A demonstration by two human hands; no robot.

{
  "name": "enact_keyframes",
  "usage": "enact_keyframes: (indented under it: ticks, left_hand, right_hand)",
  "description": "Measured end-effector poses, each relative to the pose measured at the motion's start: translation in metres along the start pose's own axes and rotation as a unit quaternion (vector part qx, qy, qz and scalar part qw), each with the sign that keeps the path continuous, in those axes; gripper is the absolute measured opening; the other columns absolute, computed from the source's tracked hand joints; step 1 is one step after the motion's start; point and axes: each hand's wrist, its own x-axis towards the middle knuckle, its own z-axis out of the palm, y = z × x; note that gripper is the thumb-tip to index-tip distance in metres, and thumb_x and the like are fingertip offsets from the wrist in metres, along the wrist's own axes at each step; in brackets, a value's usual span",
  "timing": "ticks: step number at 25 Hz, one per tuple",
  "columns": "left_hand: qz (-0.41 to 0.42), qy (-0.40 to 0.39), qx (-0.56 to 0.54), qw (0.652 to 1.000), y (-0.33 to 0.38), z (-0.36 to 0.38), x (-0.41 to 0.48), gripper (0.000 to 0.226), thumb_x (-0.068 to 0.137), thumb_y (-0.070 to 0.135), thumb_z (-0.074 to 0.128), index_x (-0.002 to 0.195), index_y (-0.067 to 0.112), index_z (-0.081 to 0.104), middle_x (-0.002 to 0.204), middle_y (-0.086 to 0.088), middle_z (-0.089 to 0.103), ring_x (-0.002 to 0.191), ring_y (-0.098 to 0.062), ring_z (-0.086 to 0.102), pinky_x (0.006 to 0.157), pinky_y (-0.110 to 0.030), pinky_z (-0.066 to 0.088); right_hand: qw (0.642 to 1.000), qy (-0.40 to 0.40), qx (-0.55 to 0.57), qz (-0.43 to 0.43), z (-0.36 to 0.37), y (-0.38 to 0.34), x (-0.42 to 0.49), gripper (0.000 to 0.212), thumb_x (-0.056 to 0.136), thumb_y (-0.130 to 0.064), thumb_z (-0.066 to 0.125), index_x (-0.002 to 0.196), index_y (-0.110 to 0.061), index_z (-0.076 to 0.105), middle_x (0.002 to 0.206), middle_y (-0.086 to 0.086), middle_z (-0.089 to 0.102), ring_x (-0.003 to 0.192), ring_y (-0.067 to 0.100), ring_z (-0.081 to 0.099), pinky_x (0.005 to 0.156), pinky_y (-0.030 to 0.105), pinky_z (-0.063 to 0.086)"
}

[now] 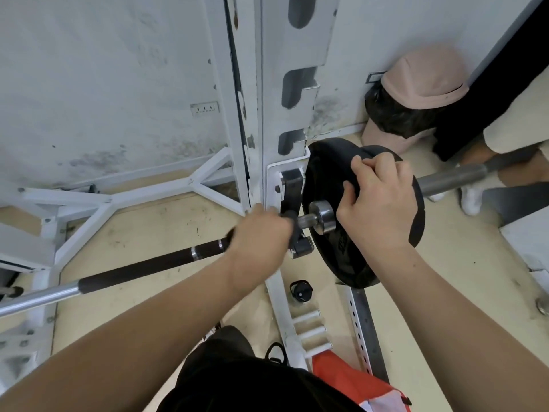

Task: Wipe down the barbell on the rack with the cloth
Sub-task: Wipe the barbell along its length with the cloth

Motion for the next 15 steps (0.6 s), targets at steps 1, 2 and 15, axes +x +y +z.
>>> enact_keyframes:
  ticks: [1,2,15]
  left_hand:
    - [0.041,0.016,0.000,0.999,0.009,0.003,0.003,0.037,0.082,0.006,0.069,0.117,0.017,0.067,0.103,-0.009,0.061,0.100,-0.033,0.055,0.060,-0.036,0.034]
    - [0.074,0.032,0.004,0.997,0.010,0.009,0.004,0.045,0.078,0.007,0.073,0.121,0.019,0.069,0.102,-0.009,0.061,0.096,-0.033,0.055,0.059,-0.035,0.035]
    - [0.031,-0.004,-0.128,0.991,0.029,0.010,0.002,0.039,0.094,0.018,0.059,0.132,0.026,0.058,0.118,-0.004,0.057,0.105,-0.031,0.051,0.074,-0.043,0.055]
  right_hand:
    - [1.000,0.000,0.000,-0.001,0.000,0.000,0.001,0.040,0.085,-0.018,0.070,0.123,-0.009,0.071,0.108,0.011,0.063,0.099,0.037,0.053,0.065,0.043,0.051]
    - [1.000,0.000,-0.001,-0.001,0.000,0.001,0.001,0.040,0.085,-0.018,0.070,0.124,-0.009,0.071,0.108,0.011,0.063,0.099,0.038,0.052,0.065,0.042,0.051]
    - [0.999,-0.021,-0.044,-0.009,0.003,-0.004,0.009,0.044,0.084,-0.016,0.073,0.127,-0.007,0.069,0.111,0.014,0.062,0.100,0.042,0.053,0.062,0.040,0.044]
